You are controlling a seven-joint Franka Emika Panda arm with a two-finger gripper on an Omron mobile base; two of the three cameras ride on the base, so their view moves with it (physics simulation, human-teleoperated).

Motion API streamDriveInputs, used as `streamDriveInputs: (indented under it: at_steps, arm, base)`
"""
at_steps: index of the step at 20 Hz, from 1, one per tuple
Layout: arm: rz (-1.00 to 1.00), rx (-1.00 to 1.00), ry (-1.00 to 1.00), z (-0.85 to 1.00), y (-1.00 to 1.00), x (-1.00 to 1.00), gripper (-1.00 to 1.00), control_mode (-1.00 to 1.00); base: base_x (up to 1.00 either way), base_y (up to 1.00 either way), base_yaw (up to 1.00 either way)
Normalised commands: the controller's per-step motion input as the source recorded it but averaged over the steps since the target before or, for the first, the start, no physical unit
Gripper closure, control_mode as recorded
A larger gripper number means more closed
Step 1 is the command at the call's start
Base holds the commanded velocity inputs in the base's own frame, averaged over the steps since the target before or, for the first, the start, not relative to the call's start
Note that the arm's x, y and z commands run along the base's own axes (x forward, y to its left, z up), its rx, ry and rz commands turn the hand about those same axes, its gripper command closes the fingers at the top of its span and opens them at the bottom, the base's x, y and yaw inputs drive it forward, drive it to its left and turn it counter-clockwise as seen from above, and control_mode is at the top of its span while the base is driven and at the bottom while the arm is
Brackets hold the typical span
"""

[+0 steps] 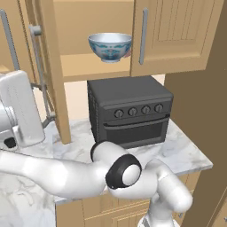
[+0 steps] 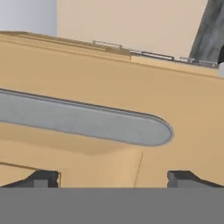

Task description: Pick the mug and place it in the sink. Pick the bowl and place it in the open cabinet and then close the cabinet.

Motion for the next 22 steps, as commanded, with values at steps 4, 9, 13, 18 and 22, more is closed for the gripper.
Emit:
streamDriveInputs:
  at_steps: [4, 9, 13, 18, 22]
  arm:
    - [-0.05, 0.14, -0.01, -0.15, -0.75, -0.03, -1.00, -1.00]
    - [-0.03, 0.18, -0.04, -0.09, -0.93, -0.08, -1.00, -1.00]
    - [0.00, 0.24, -0.04, -0.43, -0.99, -0.11, -1.00, -1.00]
    - [0.10, 0.05, -0.27, -1.00, -0.22, 0.49, -1.00, -1.00]
    - [0.23, 0.00, -0.37, -0.99, 0.00, 0.93, -1.00, -1.00]
  base:
    - [0.00, 0.00, 0.00]
    - [0.00, 0.00, 0.00]
    - [0.00, 0.00, 0.00]
    - [0.00, 0.00, 0.00]
    - [0.00, 0.00, 0.00]
